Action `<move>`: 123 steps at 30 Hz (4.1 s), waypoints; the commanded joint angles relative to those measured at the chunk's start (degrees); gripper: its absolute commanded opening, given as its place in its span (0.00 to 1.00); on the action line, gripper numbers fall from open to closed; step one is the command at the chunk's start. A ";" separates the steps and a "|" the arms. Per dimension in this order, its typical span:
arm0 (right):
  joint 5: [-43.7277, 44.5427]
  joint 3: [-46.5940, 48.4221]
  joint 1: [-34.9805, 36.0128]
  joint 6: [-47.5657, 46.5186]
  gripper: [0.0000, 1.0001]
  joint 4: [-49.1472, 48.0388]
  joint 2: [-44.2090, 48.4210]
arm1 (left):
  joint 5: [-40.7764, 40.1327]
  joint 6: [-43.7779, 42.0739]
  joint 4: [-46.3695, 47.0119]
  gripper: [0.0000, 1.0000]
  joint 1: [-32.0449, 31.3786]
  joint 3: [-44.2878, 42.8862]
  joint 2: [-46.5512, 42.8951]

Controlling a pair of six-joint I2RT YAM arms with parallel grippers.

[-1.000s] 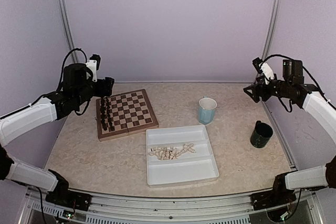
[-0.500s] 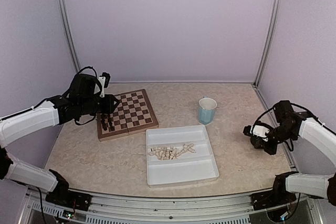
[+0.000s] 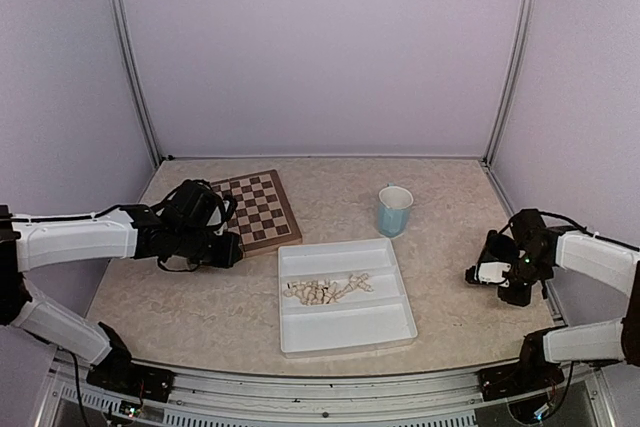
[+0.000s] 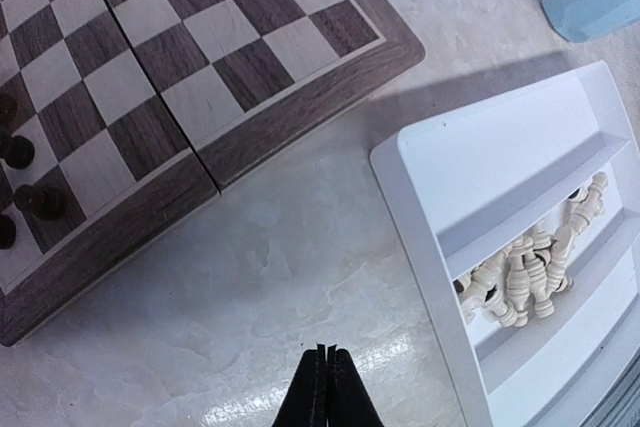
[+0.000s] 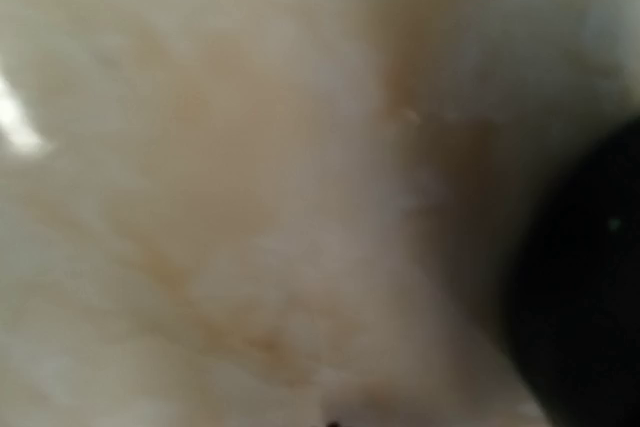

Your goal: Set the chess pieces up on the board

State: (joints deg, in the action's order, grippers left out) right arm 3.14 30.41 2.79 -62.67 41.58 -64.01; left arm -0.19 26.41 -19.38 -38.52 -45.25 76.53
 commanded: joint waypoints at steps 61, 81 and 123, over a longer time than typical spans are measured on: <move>-35.07 20.80 -2.08 13.50 0.49 -1.19 3.14 | 14.58 -0.58 9.66 0.03 -26.84 -46.53 53.52; -42.54 16.47 -0.06 21.20 0.49 -13.24 -1.07 | -2.18 -9.21 -5.94 0.47 -17.85 -40.97 35.68; -39.84 15.33 13.65 25.17 0.50 -17.85 -9.91 | 8.99 -11.30 -20.89 0.86 29.77 -91.59 73.08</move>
State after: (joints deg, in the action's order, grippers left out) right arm -38.26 45.78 15.07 -37.19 24.10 -73.01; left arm 6.09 16.34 -36.80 -9.72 -135.59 146.45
